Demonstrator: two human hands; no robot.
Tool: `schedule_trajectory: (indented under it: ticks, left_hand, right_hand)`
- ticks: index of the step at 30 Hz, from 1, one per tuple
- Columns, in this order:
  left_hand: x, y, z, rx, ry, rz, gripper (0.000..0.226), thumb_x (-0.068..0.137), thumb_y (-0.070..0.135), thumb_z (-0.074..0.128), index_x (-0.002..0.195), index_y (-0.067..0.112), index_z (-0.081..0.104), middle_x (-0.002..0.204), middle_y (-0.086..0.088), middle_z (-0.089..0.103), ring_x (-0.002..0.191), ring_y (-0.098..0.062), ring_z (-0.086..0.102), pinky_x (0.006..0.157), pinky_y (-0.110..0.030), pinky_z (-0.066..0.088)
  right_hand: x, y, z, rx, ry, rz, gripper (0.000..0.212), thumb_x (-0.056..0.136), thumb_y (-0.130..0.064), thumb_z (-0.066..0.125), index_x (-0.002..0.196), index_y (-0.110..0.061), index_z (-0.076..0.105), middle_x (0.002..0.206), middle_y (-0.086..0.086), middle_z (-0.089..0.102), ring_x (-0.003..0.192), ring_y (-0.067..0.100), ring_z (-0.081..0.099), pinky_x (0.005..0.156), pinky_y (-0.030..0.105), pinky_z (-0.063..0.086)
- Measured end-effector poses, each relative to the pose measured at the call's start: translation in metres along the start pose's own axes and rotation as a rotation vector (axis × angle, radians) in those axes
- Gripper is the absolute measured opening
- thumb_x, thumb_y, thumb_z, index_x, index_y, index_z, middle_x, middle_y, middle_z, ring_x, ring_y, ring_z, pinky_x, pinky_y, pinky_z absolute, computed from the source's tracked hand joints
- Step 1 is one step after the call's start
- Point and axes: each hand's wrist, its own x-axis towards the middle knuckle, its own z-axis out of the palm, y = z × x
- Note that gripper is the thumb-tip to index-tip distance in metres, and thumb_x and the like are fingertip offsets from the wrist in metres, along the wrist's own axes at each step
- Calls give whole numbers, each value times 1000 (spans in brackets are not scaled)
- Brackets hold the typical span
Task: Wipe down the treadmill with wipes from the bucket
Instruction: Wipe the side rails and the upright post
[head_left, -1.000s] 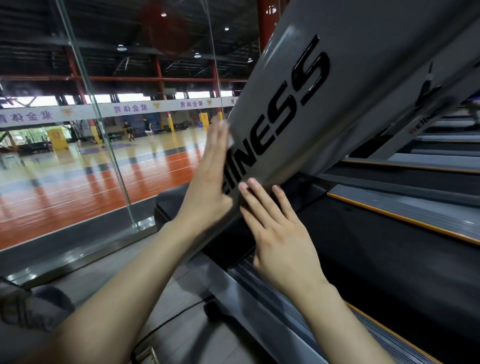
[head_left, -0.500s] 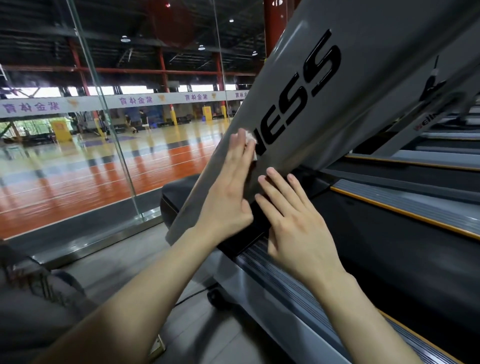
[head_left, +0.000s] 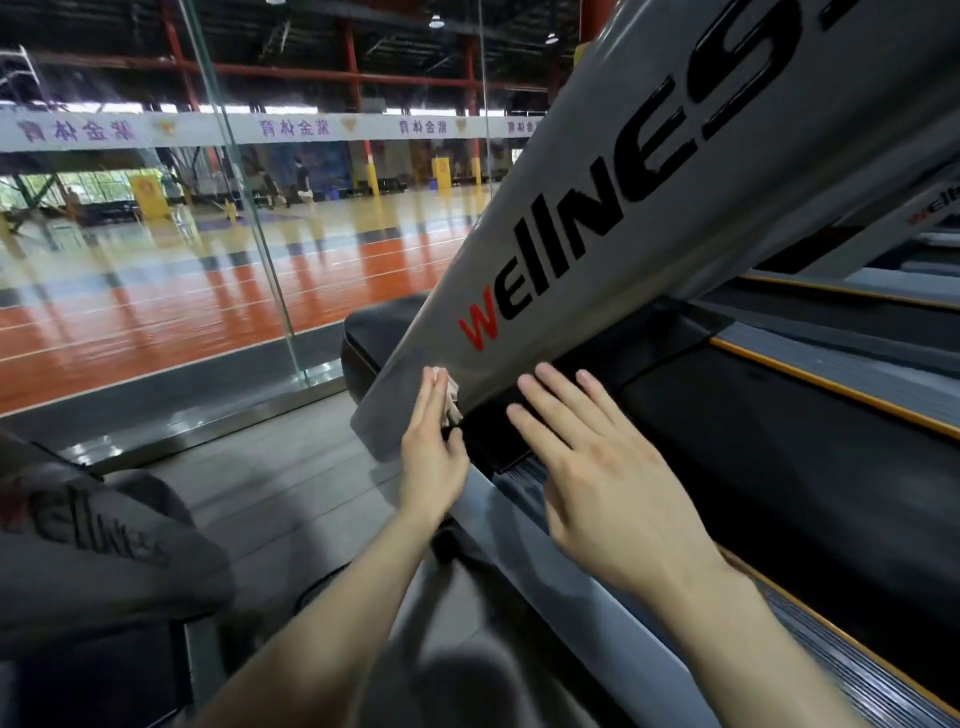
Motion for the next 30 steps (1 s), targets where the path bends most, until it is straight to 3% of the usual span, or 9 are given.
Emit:
schedule_trajectory:
  ticks: [3, 6, 9, 13, 16, 21, 23, 27, 30]
  left_hand:
    - [6, -11, 4, -22, 194, 18, 66, 94, -20, 55, 147, 18, 65, 150, -1, 57, 139, 2, 51, 120, -33, 44]
    - [14, -20, 10, -84, 280, -15, 59, 92, -14, 65, 135, 26, 75, 122, 4, 59, 112, -10, 64, 103, -40, 57]
    - [15, -22, 15, -96, 368, -82, 55, 90, -4, 74, 129, 34, 78, 110, 10, 64, 100, -16, 67, 93, -41, 58]
    - [12, 2, 18, -83, 419, 115, 46, 93, -10, 68, 128, 18, 77, 116, 5, 67, 108, -15, 68, 93, -36, 59]
    - [16, -7, 13, -46, 386, 275, 39, 95, -10, 70, 126, 12, 78, 122, -1, 70, 117, -19, 69, 100, -38, 58]
    - [17, -57, 15, -38, 353, -89, 40, 89, -9, 72, 117, 17, 79, 112, 5, 67, 102, -8, 68, 91, -45, 60]
    - [18, -51, 16, -30, 353, -87, 38, 89, -10, 72, 116, 16, 79, 113, 3, 66, 102, -6, 67, 91, -39, 60]
    - [14, -22, 13, -37, 352, 176, 31, 95, -6, 74, 121, 10, 80, 121, -4, 67, 115, -14, 67, 98, -30, 57]
    - [14, -37, 14, -17, 328, 179, 31, 95, -5, 76, 120, 12, 80, 120, -3, 67, 114, -17, 68, 97, -35, 59]
  right_hand:
    - [-1, -4, 30, 55, -105, 8, 62, 88, -22, 46, 147, -13, 62, 158, 9, 54, 151, 26, 46, 126, 48, 36]
    - [4, -5, 54, 150, -168, 103, 58, 82, -20, 61, 140, -15, 67, 149, 7, 62, 138, 26, 59, 115, 45, 49]
    - [11, -5, 70, 207, -213, 165, 59, 86, -24, 51, 142, -19, 66, 150, 3, 62, 138, 23, 59, 115, 40, 47]
    - [22, 0, 80, 256, -271, 213, 55, 98, -25, 51, 153, -24, 56, 160, -3, 50, 148, 18, 44, 122, 33, 34]
    - [28, 7, 81, 254, -224, 237, 52, 98, -25, 58, 150, -23, 59, 160, -3, 51, 147, 18, 46, 120, 35, 37]
    - [37, 10, 80, 267, -97, 223, 48, 93, -17, 65, 140, -18, 67, 154, 0, 57, 139, 22, 56, 112, 40, 50]
    - [41, 10, 82, 253, -115, 196, 46, 93, -18, 64, 140, -18, 67, 150, 0, 61, 137, 22, 57, 111, 40, 51]
    - [41, 10, 87, 202, -354, 215, 35, 98, -29, 53, 131, -27, 66, 133, -4, 64, 121, 24, 63, 95, 39, 54]
    - [33, 9, 95, 207, -531, 267, 36, 100, -32, 47, 132, -28, 64, 127, -2, 64, 115, 28, 65, 90, 41, 55]
